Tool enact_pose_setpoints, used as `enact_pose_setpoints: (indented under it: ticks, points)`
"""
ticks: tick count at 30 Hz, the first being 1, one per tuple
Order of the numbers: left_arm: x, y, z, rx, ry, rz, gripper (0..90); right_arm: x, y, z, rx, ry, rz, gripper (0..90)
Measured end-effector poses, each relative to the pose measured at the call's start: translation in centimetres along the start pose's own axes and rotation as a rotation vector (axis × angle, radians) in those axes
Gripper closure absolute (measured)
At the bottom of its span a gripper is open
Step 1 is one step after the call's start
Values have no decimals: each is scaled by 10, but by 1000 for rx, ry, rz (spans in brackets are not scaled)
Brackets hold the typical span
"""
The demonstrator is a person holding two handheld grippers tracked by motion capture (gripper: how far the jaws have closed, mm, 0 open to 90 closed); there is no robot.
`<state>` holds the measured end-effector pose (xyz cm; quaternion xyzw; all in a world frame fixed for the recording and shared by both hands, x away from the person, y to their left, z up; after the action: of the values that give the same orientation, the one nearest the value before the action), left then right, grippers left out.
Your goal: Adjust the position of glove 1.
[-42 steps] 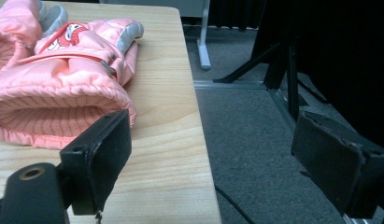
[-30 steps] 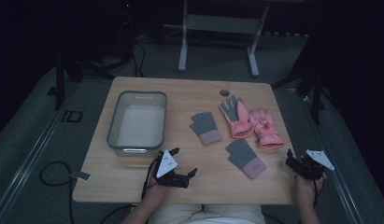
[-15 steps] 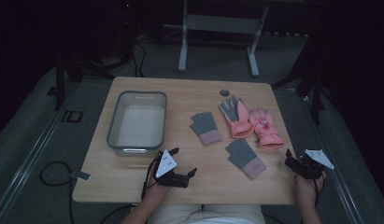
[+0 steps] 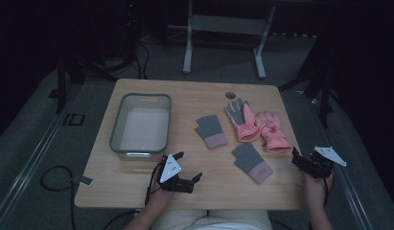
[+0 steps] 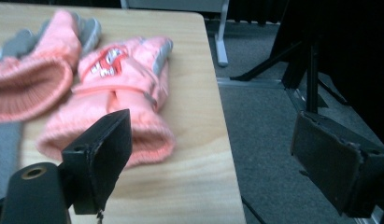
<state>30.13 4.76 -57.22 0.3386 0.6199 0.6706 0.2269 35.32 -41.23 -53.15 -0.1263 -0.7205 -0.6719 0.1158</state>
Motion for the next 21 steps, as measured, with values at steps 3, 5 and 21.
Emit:
enact_pose_setpoints:
  ticks: [3, 5, 21]
  points:
    - [0, 0, 0, 0, 0, 0, 11, 2, 8, 0, 2, -4, -12, 127]
    - [0, 0, 0, 3, -2, -3, 11, 4, 20, 0, -12, 6, -20, 117]
    - [0, 0, 0, -1, -2, -2, 11, 8, 79, 21, 20, 67, -57, 139]
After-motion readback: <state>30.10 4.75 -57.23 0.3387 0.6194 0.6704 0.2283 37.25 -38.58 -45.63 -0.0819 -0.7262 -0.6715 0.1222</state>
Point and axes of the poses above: each handheld gripper's, and its own axes: x roughly backward along the jaws, y roughly out of its top, z roughly to its left, the point moved 3 cm from there along -x, roughly forward along the jaws, and after that the axes turned 5 degrees about -z, right-handed, at the moved point
